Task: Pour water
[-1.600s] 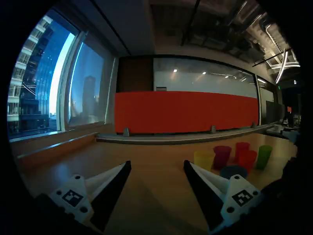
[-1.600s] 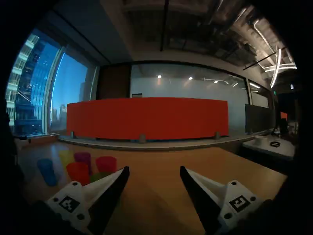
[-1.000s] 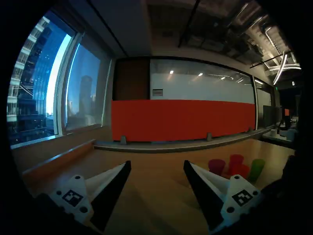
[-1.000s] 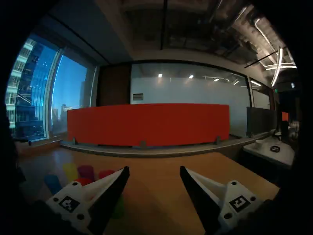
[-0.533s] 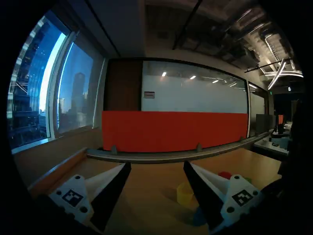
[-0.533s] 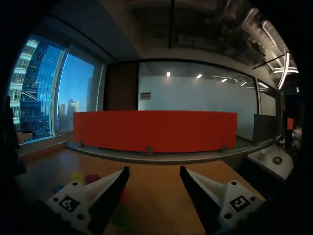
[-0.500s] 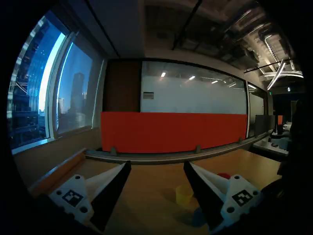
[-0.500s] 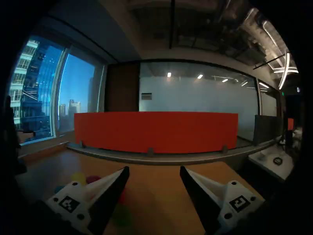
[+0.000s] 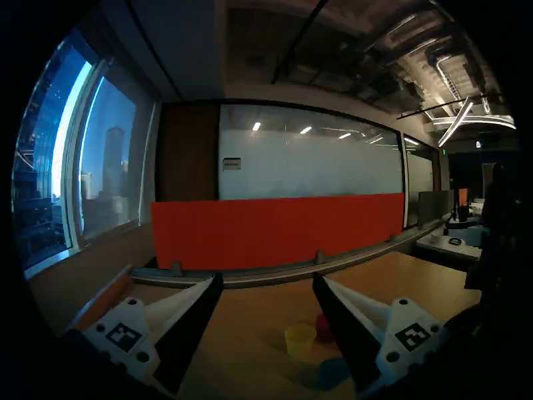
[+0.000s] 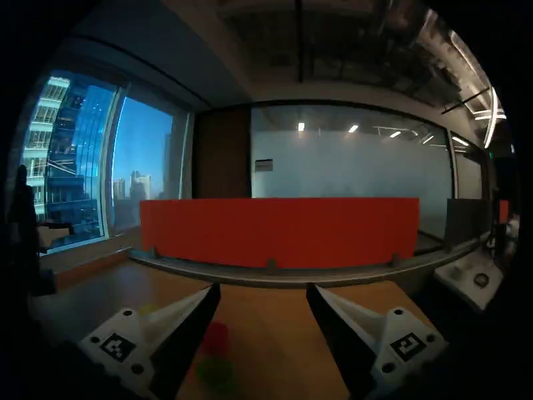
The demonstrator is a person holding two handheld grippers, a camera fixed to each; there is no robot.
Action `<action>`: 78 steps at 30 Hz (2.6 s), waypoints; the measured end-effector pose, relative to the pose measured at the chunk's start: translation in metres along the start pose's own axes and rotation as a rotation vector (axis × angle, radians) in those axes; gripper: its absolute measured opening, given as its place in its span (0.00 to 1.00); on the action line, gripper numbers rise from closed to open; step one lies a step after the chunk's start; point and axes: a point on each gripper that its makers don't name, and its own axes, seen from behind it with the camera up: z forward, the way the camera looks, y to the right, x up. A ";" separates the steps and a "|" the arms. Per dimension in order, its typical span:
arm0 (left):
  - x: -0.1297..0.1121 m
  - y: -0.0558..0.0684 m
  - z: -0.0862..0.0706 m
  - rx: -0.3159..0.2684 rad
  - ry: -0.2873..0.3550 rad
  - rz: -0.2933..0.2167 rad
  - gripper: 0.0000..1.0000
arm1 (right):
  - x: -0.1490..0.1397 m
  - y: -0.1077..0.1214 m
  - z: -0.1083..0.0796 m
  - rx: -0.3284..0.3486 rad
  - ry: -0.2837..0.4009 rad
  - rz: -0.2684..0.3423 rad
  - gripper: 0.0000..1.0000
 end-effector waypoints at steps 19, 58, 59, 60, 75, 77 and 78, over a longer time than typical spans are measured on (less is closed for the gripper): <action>-0.001 0.046 0.001 -0.229 -0.004 -0.015 1.00 | 0.005 -0.049 -0.007 0.300 -0.006 -0.036 1.00; -0.094 0.076 0.001 -0.401 -0.116 0.040 1.00 | -0.116 -0.067 -0.004 0.470 -0.255 -0.126 1.00; -0.100 0.077 0.000 -0.402 -0.124 0.046 1.00 | -0.121 -0.066 -0.004 0.471 -0.263 -0.125 1.00; -0.105 0.078 0.000 -0.404 -0.132 0.050 1.00 | -0.125 -0.066 -0.004 0.470 -0.269 -0.126 1.00; -0.180 0.093 -0.004 -0.445 -0.255 0.101 1.00 | -0.183 -0.064 0.004 0.462 -0.364 -0.167 1.00; -0.190 0.095 -0.005 -0.456 -0.278 0.111 1.00 | -0.191 -0.064 0.007 0.460 -0.376 -0.173 1.00; -0.195 0.096 -0.006 -0.462 -0.288 0.115 1.00 | -0.195 -0.064 0.008 0.459 -0.383 -0.175 1.00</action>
